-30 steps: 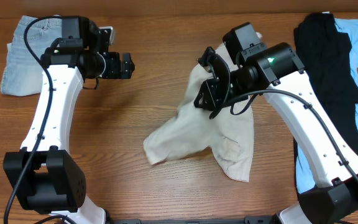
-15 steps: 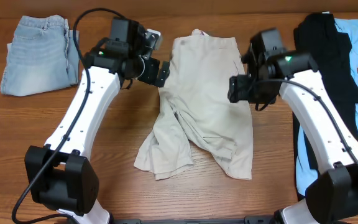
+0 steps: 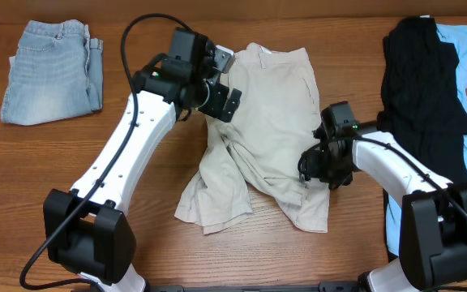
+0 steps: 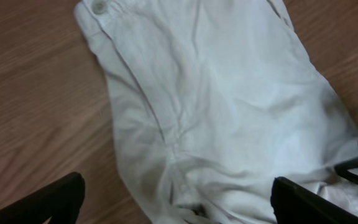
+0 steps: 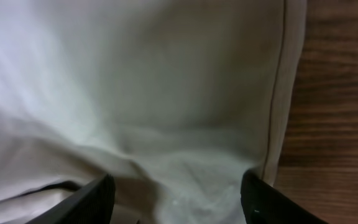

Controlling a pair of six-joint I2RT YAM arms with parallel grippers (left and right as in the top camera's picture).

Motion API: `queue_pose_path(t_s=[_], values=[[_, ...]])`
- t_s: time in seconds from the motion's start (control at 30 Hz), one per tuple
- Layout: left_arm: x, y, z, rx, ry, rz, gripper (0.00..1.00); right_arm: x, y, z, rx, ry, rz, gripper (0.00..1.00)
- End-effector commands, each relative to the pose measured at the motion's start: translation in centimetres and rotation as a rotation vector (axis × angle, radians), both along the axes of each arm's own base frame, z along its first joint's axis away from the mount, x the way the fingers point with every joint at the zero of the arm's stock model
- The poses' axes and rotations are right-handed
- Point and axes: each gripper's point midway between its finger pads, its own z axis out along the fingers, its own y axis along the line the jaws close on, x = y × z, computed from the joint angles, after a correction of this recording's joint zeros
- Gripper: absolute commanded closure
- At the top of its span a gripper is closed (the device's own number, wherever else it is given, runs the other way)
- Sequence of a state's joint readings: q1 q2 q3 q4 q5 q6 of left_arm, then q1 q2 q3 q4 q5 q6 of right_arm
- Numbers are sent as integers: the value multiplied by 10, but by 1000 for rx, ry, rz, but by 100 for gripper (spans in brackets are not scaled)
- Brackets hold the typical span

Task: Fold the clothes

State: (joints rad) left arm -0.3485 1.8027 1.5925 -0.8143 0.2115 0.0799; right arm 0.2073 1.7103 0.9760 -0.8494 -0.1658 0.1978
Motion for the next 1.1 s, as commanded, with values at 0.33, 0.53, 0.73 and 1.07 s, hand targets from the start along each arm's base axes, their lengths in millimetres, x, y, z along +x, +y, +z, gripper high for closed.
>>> queue_pose_path(t_s=[0.33, 0.53, 0.73, 1.07], values=[[-90, -40, -89, 52, 411, 52, 24, 60, -7, 65, 56, -174, -90, 28], [-129, -10, -130, 169, 563, 202, 31, 82, -18, 101, 47, -238, -106, 27], [-144, 52, -161, 378, 564, 398, 33, 89, -39, 104, 56, -249, -169, 28], [-23, 178, -141, 512, 123, 624, 7, 88, -48, 104, 51, -245, -187, 28]])
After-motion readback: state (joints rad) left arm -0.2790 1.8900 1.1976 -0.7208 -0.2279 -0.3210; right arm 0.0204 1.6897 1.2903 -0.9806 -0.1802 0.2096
